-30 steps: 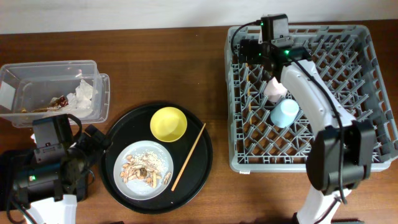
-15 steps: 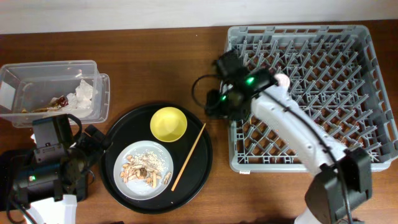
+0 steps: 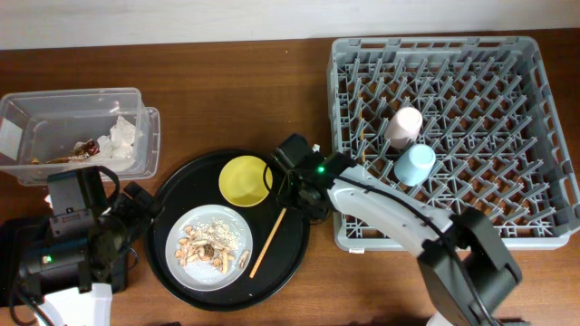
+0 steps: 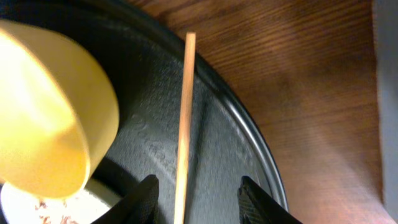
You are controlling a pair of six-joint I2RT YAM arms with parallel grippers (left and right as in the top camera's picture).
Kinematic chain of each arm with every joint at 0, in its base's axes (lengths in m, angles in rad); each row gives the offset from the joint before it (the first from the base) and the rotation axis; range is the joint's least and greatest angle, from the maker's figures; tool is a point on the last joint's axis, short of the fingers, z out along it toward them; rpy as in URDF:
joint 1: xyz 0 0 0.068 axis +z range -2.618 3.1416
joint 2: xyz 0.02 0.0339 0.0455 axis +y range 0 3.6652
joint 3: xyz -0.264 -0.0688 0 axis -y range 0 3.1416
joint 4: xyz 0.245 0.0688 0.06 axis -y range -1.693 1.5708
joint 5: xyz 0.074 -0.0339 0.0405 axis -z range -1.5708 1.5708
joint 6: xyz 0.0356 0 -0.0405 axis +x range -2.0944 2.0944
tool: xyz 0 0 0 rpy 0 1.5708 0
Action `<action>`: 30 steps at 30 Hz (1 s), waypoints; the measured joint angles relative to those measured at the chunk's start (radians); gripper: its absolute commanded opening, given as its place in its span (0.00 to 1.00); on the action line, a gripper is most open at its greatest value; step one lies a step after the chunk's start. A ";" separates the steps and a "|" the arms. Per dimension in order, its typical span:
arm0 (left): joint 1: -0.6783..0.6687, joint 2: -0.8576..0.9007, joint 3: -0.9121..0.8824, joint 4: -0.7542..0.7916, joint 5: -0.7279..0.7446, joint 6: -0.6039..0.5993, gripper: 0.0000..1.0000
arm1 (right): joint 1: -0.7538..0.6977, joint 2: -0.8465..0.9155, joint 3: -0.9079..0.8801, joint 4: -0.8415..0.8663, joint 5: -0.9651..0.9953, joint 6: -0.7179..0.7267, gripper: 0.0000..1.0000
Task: Sort waste into correct bins and load items into the dishwasher rack
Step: 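Return the right gripper to the tray and grasp the last chopstick, then insert the chopstick upright into the rack beside the others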
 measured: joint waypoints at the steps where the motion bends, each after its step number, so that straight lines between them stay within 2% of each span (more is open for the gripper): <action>1: 0.000 0.000 0.000 0.000 0.000 0.000 0.99 | 0.002 0.021 0.000 0.011 0.000 0.006 0.44; 9: 0.000 0.000 0.000 0.000 0.000 0.000 0.99 | 0.049 0.085 -0.004 0.057 0.005 0.045 0.43; 10: 0.000 0.000 0.000 0.000 0.000 0.000 0.99 | 0.058 0.091 -0.004 0.060 0.013 0.051 0.36; 16: 0.000 0.000 0.000 0.000 0.000 0.000 0.99 | 0.074 0.120 -0.004 0.070 0.035 0.078 0.23; 17: 0.000 0.000 0.000 0.000 0.000 0.000 0.99 | 0.074 0.120 -0.003 0.066 0.035 0.078 0.05; 21: 0.000 0.000 0.000 0.000 0.000 0.000 0.99 | 0.056 0.123 0.068 -0.057 0.031 0.063 0.04; 23: 0.000 0.000 0.000 0.000 0.000 0.000 0.99 | 0.015 0.113 0.138 -0.126 0.029 0.024 0.04; 26: 0.000 0.000 0.000 0.000 0.000 0.000 0.99 | -0.083 0.064 0.270 -0.255 0.022 -0.120 0.04; 27: 0.000 0.000 0.000 -0.001 0.000 0.000 0.99 | -0.153 0.046 0.358 -0.307 0.020 -0.243 0.04; 30: 0.000 0.000 0.000 0.000 0.000 0.000 0.99 | -0.289 0.023 0.467 -0.319 0.019 -0.497 0.04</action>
